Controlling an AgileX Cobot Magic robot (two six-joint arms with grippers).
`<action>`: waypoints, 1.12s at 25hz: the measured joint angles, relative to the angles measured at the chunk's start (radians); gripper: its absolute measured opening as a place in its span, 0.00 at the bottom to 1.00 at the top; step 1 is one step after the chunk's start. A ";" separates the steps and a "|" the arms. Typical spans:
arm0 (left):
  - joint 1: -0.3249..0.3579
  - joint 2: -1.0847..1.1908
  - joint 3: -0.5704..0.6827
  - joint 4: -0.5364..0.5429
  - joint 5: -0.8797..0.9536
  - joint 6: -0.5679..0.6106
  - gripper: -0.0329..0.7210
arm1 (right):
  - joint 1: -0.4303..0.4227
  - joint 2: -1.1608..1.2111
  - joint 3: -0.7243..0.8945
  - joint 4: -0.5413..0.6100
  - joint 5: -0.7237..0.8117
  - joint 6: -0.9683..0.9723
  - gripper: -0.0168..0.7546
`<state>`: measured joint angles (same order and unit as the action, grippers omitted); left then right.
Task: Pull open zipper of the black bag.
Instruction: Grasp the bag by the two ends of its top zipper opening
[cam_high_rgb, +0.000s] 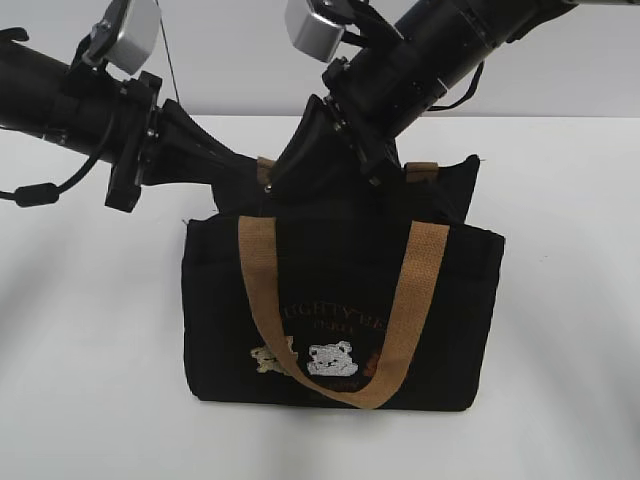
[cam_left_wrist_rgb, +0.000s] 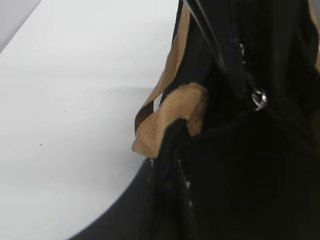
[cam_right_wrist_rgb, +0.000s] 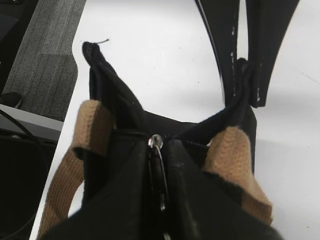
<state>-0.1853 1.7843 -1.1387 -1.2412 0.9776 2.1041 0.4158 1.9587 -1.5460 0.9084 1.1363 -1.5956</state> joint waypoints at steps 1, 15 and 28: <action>0.000 0.000 0.000 0.001 0.001 0.000 0.11 | 0.000 0.000 0.000 0.000 0.000 0.000 0.15; 0.000 0.000 0.000 -0.001 0.012 0.000 0.11 | -0.009 -0.018 0.000 -0.029 0.014 0.001 0.10; -0.002 0.000 0.000 0.016 0.028 0.000 0.11 | -0.010 -0.027 -0.002 -0.053 0.038 0.081 0.10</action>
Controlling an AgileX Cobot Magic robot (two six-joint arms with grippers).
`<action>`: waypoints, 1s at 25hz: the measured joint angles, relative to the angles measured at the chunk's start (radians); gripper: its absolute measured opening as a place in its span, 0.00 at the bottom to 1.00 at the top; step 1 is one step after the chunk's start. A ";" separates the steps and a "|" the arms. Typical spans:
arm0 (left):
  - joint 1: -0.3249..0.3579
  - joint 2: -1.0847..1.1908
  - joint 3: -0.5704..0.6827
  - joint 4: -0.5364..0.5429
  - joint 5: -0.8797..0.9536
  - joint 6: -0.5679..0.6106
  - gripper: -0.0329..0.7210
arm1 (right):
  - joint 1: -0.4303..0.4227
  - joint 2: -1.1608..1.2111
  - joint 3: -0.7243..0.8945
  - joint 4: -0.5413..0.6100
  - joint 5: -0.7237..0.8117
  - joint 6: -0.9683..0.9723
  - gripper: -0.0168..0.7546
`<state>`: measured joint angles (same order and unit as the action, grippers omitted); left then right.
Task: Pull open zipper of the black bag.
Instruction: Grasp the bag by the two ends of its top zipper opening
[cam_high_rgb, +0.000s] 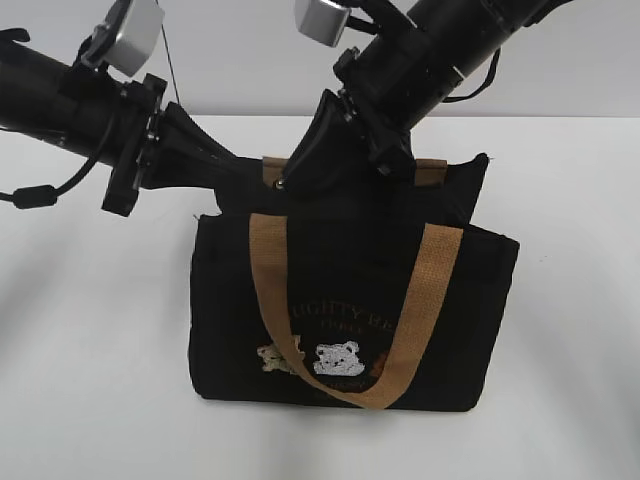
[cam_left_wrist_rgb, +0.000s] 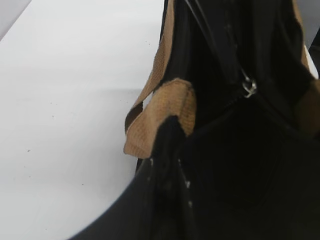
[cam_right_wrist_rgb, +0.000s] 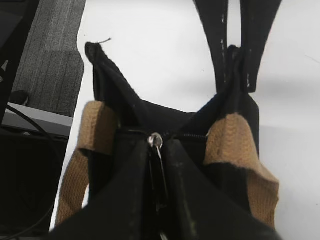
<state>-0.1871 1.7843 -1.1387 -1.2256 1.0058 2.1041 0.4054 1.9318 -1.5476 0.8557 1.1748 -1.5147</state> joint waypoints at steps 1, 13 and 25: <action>0.000 0.000 0.000 0.000 0.001 0.000 0.11 | 0.000 -0.006 0.000 -0.002 -0.004 0.026 0.10; -0.005 0.000 -0.002 0.011 0.007 0.000 0.11 | 0.000 -0.044 0.000 -0.056 -0.010 0.235 0.09; -0.017 -0.001 -0.003 0.010 0.014 0.000 0.11 | 0.006 -0.096 0.000 -0.243 -0.009 0.338 0.05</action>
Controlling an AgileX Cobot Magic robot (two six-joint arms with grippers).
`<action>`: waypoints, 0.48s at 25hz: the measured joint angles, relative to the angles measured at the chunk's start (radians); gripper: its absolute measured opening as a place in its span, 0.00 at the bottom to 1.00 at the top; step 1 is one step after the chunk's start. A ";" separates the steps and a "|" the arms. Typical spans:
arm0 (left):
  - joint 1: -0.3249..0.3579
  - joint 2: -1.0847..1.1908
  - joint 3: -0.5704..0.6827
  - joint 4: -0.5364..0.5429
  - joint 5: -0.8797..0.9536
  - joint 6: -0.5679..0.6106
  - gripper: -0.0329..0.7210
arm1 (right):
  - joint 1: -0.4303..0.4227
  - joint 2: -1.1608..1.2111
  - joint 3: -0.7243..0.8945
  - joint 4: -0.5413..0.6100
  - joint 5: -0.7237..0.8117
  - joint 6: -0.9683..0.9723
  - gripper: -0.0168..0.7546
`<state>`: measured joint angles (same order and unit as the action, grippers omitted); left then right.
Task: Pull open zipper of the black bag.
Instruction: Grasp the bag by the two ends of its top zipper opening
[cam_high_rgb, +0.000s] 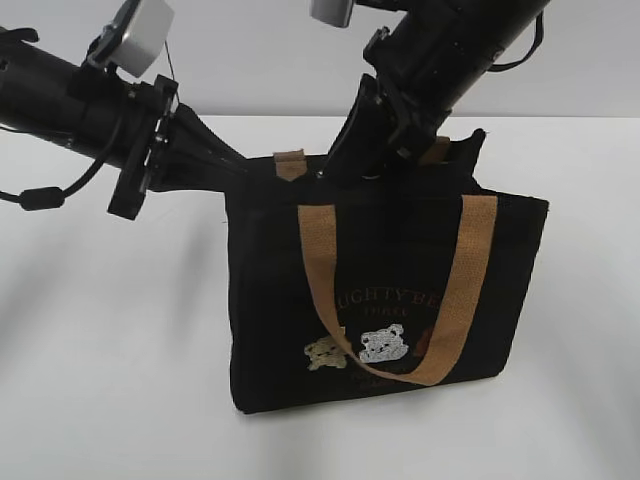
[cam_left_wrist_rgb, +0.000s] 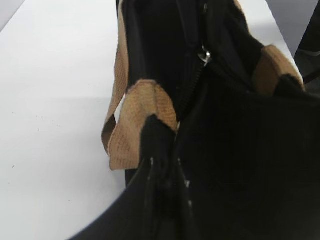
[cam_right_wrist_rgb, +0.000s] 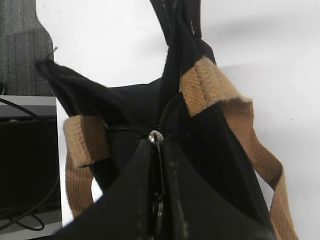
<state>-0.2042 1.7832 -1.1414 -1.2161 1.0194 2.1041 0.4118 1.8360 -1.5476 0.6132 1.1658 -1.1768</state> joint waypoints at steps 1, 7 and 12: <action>0.000 0.000 0.000 -0.001 0.001 0.000 0.11 | 0.001 -0.001 0.000 -0.008 0.000 0.008 0.05; -0.004 0.000 0.000 -0.005 0.003 0.000 0.11 | 0.004 -0.008 0.000 -0.038 0.000 0.037 0.05; -0.005 0.001 0.000 -0.007 0.005 0.000 0.11 | 0.006 -0.008 0.000 -0.051 0.000 0.124 0.05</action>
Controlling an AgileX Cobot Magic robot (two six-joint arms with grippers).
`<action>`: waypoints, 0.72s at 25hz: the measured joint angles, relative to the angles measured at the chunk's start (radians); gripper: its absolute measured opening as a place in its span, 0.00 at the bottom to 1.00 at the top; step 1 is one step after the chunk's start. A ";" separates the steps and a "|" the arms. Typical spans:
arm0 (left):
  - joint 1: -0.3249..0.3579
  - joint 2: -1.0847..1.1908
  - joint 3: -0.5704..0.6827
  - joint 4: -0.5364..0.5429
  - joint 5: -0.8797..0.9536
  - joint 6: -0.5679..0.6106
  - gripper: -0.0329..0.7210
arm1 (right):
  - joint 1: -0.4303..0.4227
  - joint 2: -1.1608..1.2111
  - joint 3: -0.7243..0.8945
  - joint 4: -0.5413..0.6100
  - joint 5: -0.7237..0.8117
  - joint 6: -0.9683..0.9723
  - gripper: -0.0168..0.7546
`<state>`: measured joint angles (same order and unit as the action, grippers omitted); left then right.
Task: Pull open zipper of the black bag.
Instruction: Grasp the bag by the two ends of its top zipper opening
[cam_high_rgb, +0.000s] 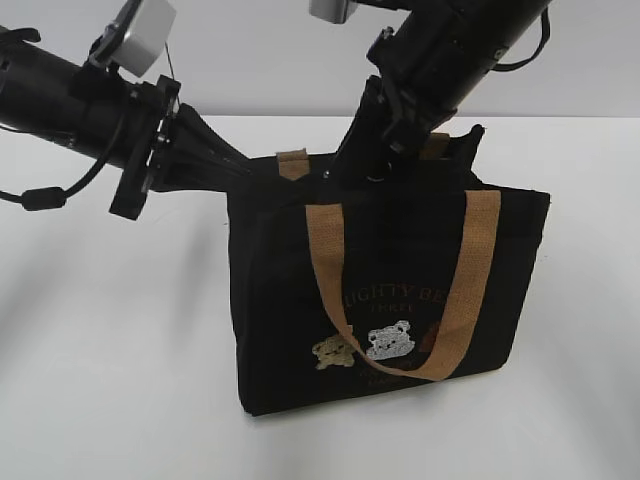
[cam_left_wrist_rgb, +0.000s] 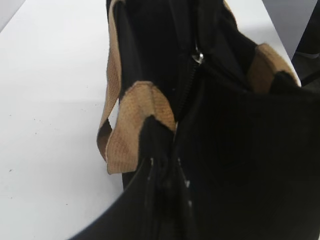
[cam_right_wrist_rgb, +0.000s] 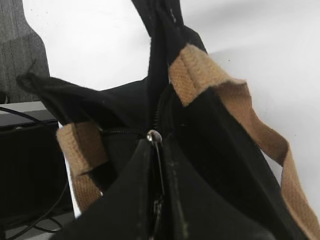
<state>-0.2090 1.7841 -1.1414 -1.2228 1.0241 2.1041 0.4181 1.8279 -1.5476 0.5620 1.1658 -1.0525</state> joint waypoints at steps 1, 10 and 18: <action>0.000 0.000 0.000 0.000 0.000 0.000 0.11 | 0.001 -0.001 0.000 -0.007 0.000 0.021 0.05; -0.003 0.000 0.000 -0.003 0.001 0.000 0.10 | 0.003 -0.003 -0.002 -0.052 -0.003 0.250 0.04; -0.001 0.000 0.000 0.016 -0.008 -0.001 0.10 | 0.003 -0.007 -0.002 -0.118 0.012 0.227 0.02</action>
<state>-0.2099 1.7841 -1.1414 -1.2067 1.0161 2.1031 0.4209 1.8205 -1.5492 0.4442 1.1779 -0.8251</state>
